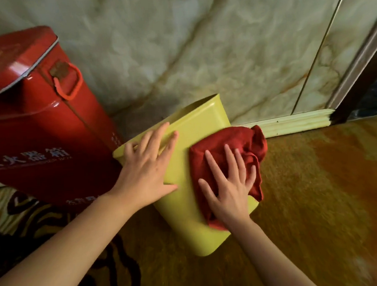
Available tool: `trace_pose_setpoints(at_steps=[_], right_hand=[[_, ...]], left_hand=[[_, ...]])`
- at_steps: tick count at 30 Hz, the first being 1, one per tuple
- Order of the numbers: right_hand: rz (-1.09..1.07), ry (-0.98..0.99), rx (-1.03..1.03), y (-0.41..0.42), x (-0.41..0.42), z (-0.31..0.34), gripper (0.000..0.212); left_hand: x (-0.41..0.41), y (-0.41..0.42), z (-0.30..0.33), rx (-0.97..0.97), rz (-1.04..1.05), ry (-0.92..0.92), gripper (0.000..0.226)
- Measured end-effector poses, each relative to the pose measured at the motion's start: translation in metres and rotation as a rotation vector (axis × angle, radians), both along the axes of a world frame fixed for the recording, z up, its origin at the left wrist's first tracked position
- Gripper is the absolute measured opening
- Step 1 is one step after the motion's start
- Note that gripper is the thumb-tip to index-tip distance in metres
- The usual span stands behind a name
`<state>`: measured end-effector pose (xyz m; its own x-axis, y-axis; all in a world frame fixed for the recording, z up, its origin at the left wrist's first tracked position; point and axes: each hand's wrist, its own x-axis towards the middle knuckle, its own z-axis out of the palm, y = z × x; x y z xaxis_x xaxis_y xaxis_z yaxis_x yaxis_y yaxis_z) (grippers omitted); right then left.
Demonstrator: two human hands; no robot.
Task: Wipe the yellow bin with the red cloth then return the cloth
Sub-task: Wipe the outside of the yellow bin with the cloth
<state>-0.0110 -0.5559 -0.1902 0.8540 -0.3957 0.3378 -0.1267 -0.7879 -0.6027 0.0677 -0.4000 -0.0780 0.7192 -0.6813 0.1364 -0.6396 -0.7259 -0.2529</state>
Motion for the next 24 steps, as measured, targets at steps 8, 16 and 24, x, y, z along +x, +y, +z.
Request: trace_pose_setpoints(at_steps=[8,16,24], right_hand=[[-0.031,-0.014,-0.119,0.034,0.022,-0.012,0.079],[-0.183,0.074,0.578,-0.072,0.079,0.019,0.07],[-0.212,-0.034,0.215,-0.006,0.016,0.005,0.085]], left_hand=[[0.018,0.004,-0.007,0.003,0.01,-0.03,0.119],[0.024,0.004,-0.007,-0.041,-0.045,0.009,0.12],[0.029,-0.027,0.024,-0.009,-0.069,0.017,0.115]])
